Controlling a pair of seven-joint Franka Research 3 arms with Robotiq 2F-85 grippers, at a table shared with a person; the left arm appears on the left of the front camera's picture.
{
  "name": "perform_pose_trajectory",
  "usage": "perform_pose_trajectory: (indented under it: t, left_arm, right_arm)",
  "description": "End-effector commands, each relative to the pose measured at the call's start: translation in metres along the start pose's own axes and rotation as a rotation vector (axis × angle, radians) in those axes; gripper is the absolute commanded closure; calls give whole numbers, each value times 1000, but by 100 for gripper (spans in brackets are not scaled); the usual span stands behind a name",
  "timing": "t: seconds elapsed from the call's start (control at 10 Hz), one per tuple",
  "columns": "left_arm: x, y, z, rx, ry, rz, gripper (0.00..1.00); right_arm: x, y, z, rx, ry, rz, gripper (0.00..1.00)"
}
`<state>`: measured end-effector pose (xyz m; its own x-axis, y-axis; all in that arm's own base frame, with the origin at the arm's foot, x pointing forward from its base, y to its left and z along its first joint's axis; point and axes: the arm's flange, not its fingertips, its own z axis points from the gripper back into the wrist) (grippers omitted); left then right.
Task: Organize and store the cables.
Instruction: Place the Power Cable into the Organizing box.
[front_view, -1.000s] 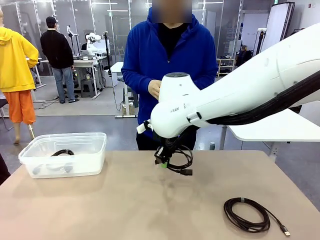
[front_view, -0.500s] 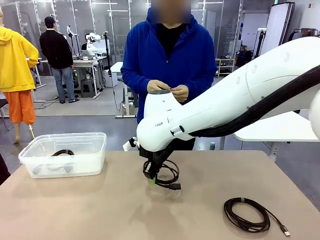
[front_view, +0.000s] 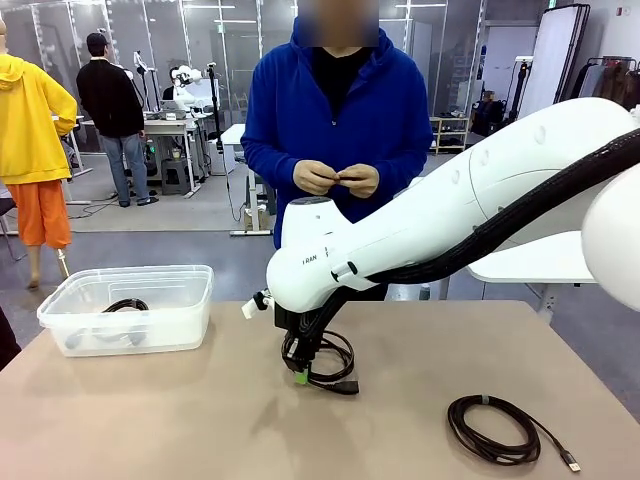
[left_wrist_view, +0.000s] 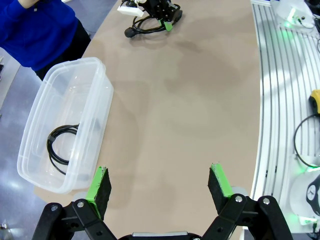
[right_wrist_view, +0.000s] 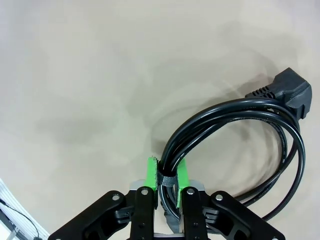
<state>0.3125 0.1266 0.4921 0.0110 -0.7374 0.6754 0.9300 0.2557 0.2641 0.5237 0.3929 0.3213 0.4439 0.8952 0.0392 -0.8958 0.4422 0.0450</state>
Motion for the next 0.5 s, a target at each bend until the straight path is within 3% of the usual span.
perform_pose_trajectory:
  t: [0.0,0.1,0.4]
  left_arm:
    - [0,-2,0,1,-22,-12,1]
    - [0,-2,0,1,-22,-12,1]
    - [0,-2,0,1,-22,-12,1]
  right_arm:
    - [0,-3,10,7,-13,4,100]
    - [-1,-2,10,8,-22,2,67]
    - [-4,-5,16,3,-45,-7,33]
